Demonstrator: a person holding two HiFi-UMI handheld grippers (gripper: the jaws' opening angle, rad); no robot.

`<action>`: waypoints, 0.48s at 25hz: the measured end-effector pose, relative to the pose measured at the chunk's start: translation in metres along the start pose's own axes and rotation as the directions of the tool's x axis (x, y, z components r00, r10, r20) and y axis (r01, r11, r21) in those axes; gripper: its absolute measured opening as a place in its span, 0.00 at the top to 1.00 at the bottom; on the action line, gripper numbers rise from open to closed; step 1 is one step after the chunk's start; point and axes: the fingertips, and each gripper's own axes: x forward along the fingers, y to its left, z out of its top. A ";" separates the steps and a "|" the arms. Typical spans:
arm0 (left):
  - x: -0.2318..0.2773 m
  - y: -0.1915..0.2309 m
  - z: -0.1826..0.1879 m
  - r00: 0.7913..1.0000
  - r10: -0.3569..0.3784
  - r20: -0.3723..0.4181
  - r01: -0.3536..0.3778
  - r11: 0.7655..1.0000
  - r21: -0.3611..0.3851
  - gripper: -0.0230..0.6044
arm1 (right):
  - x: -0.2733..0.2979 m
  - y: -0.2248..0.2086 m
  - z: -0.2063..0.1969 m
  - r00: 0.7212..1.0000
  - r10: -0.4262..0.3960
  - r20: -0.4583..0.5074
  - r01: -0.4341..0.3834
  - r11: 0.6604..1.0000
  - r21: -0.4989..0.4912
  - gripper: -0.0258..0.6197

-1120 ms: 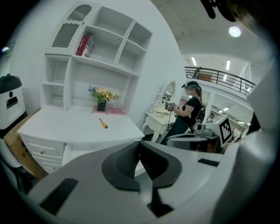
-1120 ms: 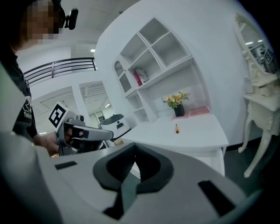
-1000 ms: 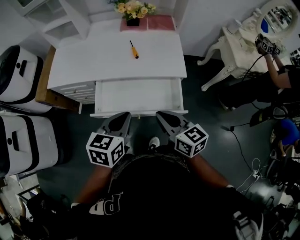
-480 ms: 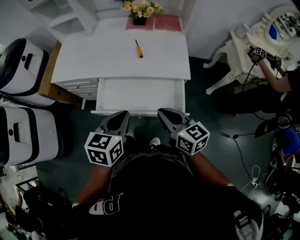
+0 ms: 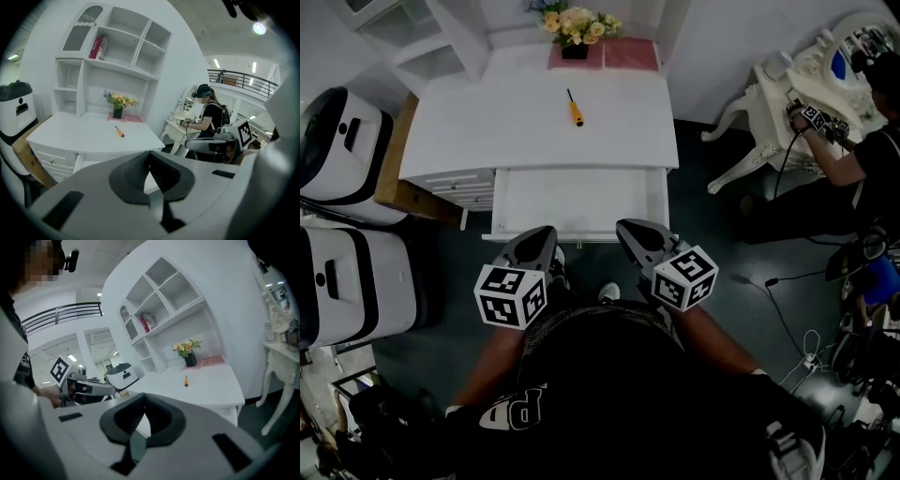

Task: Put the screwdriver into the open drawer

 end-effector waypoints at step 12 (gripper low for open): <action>0.027 0.060 0.034 0.999 -0.051 -0.008 0.051 0.999 0.012 0.95 | 0.056 -0.015 0.037 0.997 -0.080 0.012 0.080 0.996 -0.034 0.95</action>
